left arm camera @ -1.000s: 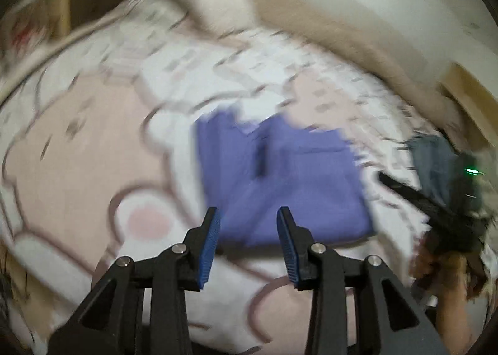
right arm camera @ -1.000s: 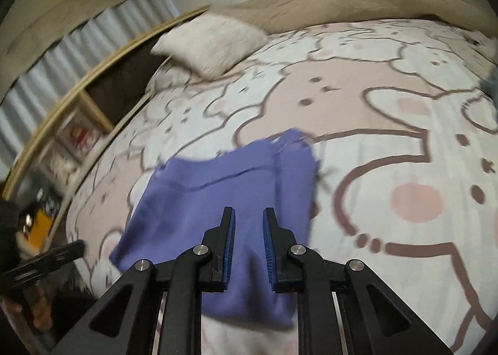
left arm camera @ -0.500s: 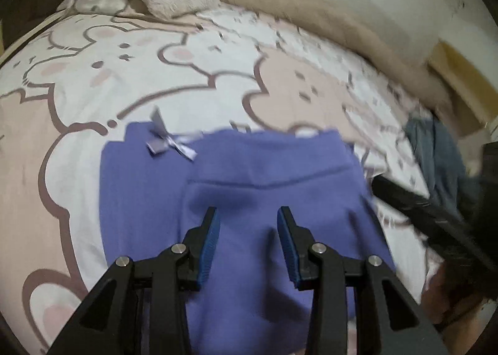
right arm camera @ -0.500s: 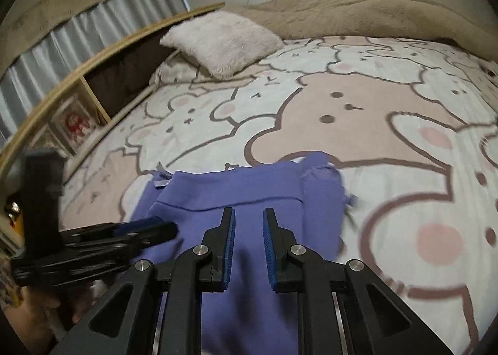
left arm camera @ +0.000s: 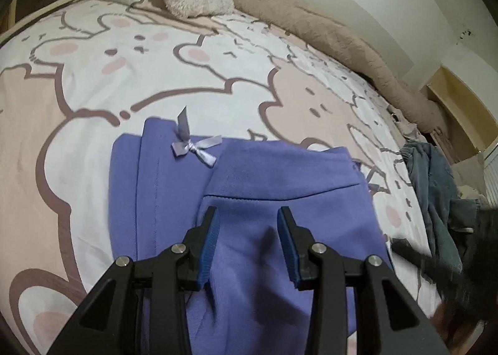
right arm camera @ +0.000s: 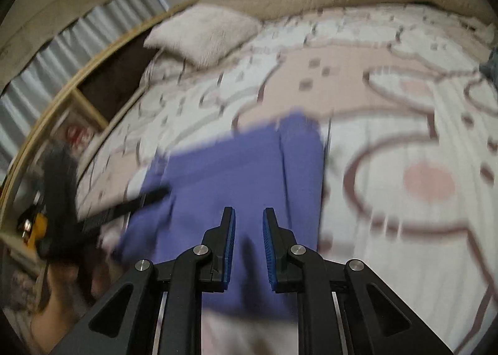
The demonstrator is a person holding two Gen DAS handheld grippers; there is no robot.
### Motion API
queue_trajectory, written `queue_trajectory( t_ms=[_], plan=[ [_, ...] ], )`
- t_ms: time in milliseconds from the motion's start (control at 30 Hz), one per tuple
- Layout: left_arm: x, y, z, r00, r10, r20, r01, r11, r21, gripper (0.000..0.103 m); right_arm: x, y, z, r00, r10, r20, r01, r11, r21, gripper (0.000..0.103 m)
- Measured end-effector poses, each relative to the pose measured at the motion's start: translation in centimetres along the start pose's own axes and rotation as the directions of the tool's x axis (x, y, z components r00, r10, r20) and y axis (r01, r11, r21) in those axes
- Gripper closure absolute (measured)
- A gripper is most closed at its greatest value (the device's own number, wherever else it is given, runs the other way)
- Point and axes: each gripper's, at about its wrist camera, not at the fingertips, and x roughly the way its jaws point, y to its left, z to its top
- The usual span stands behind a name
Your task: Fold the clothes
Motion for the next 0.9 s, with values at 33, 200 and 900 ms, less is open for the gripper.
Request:
queue_trajectory(
  t_ms=[33, 200, 900],
  plan=[
    [0.1, 0.1, 0.0, 1.000, -0.003, -0.003, 0.003, 1.000, -0.007, 0.065, 0.2, 0.2, -0.8, 1.000, -0.008, -0.029, 0.007, 1.000, -0.015, 0.087],
    [0.1, 0.2, -0.1, 1.000, -0.004, 0.003, 0.004, 1.000, -0.004, 0.065, -0.4, 0.6, -2.5, 0.993, -0.116, -0.007, 0.115, 0.991, -0.067, 0.087],
    [-9.0, 1.0, -7.4, 0.986, -0.165, -0.003, 0.164, 0.982, -0.098, 0.039, -4.3, -4.2, -5.1, 0.985, 0.151, 0.082, -0.171, 0.900, 0.400, 0.020]
  ],
)
